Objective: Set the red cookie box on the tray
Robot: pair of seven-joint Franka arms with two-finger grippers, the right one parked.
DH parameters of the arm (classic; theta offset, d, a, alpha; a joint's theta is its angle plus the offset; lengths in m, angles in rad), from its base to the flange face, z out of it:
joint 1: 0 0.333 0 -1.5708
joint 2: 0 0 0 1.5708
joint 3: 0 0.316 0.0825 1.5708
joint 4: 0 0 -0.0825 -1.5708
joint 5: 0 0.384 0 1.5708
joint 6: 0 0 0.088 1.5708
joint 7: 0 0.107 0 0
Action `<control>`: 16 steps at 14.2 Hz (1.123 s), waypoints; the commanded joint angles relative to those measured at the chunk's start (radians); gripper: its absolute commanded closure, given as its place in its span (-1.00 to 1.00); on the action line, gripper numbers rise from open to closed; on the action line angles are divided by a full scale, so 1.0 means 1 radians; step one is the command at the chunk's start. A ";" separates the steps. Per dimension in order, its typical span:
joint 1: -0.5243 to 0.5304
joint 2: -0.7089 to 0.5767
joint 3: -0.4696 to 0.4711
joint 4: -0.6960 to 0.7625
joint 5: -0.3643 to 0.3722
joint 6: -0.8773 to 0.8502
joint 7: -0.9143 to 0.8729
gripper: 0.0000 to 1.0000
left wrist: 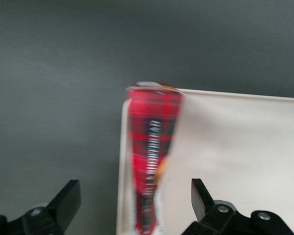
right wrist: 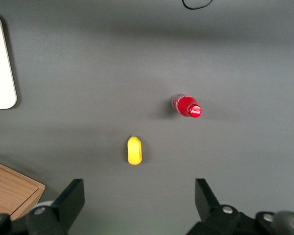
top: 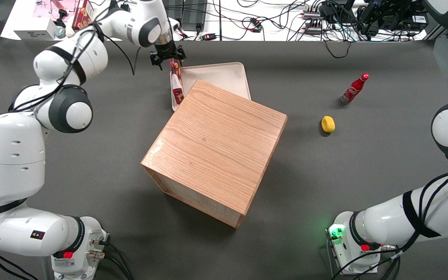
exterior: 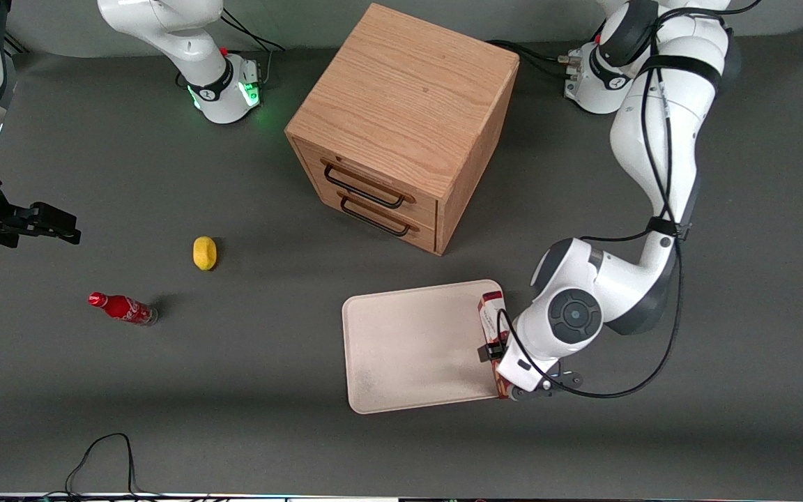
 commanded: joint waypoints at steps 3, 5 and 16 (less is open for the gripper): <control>0.126 -0.186 -0.007 -0.083 -0.002 -0.171 0.156 -1.00; 0.223 -0.319 -0.015 -0.218 -0.062 -0.164 0.272 -1.00; 0.453 -0.732 -0.007 -0.502 -0.102 -0.347 0.474 -1.00</control>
